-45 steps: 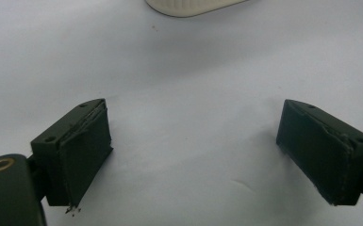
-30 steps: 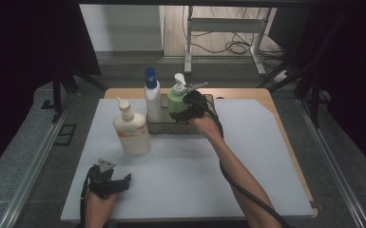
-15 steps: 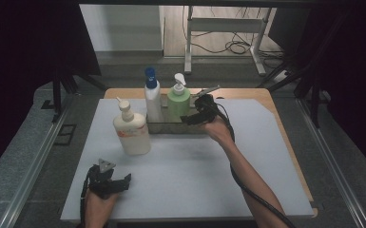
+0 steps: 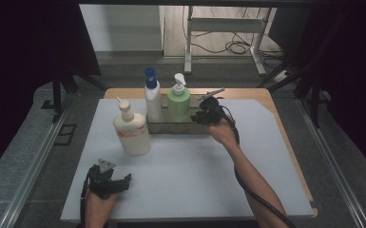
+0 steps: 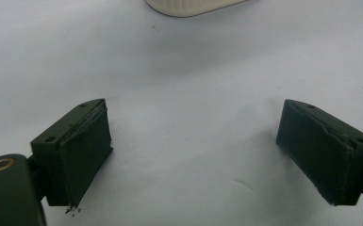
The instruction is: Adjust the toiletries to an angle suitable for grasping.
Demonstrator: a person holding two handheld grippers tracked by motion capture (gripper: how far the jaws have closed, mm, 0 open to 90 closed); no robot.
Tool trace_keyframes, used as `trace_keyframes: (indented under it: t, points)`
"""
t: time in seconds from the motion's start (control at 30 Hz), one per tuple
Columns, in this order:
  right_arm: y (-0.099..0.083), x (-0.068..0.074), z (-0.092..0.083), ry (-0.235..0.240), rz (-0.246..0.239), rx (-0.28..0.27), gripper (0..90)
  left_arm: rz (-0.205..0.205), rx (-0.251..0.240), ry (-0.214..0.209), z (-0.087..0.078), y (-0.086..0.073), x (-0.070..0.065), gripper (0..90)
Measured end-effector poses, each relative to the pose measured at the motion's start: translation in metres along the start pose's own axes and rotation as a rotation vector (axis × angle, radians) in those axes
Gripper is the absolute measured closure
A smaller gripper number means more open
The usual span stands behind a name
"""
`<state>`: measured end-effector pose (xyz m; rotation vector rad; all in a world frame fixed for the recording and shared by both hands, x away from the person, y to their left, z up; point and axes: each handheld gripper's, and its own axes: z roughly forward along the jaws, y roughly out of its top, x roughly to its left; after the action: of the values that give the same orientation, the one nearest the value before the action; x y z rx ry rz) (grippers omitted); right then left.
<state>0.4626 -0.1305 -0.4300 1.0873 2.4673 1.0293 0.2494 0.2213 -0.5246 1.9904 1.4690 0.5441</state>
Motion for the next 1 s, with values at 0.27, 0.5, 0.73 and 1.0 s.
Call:
trace_keyframes:
  t: [0.27,0.5,0.73,1.0]
  points:
    - [0.002,-0.002,0.013,-0.024,0.026,0.016,89.6,-0.001,0.000,-0.001,0.000,0.000,0.000,10.0]
    - [0.004,-0.002,0.026,-0.040,0.034,0.031,89.9,0.000,-0.001,0.000,0.000,0.000,0.000,10.0]
    - [0.010,-0.008,0.036,-0.053,0.061,0.054,89.9,0.000,0.000,-0.001,0.000,0.000,0.000,10.0]
    - [0.011,-0.010,0.045,-0.041,0.078,0.075,89.9,-0.001,-0.001,-0.001,0.000,0.000,0.000,10.0]
